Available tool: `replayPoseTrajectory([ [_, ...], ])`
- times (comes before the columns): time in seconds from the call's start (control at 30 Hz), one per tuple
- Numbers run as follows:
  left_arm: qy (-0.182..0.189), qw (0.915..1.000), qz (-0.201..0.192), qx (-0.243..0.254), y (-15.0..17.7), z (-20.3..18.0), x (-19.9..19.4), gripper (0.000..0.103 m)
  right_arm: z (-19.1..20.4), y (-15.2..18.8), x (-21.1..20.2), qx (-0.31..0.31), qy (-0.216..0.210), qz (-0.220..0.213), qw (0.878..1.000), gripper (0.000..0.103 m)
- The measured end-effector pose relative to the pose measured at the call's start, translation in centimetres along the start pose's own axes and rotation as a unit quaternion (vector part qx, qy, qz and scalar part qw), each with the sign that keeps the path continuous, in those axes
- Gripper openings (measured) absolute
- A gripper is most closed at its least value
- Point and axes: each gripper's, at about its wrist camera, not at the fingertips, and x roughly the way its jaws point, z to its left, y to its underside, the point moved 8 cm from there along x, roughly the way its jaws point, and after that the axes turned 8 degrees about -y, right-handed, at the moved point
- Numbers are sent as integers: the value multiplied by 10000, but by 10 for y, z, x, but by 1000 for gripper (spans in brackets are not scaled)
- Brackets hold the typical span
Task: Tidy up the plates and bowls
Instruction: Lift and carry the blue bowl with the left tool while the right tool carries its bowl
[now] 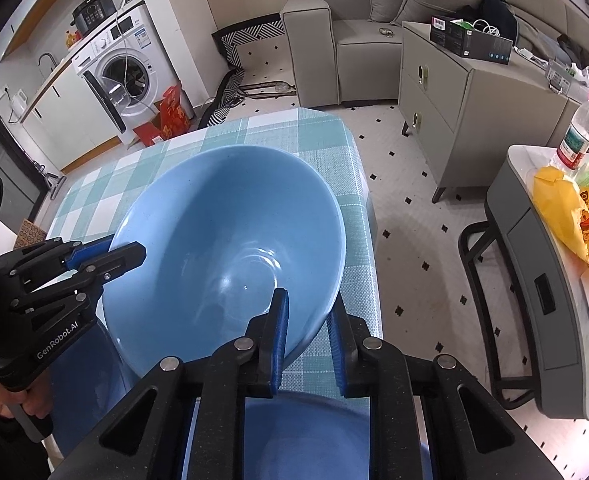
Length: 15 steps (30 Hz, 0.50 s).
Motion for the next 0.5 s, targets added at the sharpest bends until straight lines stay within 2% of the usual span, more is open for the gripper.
replayPoseTrajectory([
  [0.5, 3, 9995, -319, -49, -9, -1, -32, 15, 8, -4, -33, -81, 74, -271, 9996, 18],
])
